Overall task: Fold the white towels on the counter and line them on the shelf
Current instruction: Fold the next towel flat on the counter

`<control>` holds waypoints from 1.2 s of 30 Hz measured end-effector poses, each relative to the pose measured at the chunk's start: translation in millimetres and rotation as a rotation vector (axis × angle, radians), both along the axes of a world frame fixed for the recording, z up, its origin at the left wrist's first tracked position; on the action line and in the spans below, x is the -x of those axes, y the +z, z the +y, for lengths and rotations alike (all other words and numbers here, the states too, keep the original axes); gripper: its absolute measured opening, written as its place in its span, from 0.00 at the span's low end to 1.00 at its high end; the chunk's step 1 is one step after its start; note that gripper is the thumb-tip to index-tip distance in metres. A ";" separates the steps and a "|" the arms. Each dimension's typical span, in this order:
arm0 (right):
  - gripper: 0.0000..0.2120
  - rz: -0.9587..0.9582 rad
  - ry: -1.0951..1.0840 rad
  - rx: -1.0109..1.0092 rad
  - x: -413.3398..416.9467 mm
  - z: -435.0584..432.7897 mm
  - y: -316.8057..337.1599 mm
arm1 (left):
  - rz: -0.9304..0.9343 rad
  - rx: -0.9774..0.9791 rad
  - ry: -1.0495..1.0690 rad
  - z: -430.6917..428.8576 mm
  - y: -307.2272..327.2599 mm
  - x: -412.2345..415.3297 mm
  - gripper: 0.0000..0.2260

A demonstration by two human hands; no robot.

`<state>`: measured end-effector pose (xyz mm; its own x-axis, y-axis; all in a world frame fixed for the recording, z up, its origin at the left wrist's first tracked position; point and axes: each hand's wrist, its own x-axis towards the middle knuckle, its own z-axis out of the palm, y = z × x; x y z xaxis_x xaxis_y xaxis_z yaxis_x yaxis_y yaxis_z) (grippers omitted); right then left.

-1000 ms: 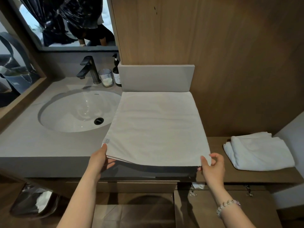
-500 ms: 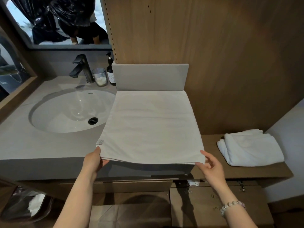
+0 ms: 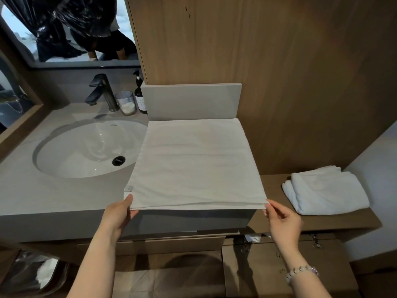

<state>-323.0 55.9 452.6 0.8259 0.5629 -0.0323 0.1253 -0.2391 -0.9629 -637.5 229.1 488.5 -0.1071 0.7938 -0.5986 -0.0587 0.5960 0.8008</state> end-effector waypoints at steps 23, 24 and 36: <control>0.06 0.147 -0.198 0.285 -5.6 38.8 13.8 | 0.329 -0.147 -0.091 -4.2 -2.1 0.5 0.10; 0.05 0.194 -0.213 0.265 -8.5 38.2 12.5 | 0.332 -0.137 -0.086 -4.9 -3.0 -0.3 0.08; 0.10 0.209 -0.126 0.310 -22.1 59.7 16.7 | 0.339 -0.158 -0.105 0.1 -1.1 1.6 0.14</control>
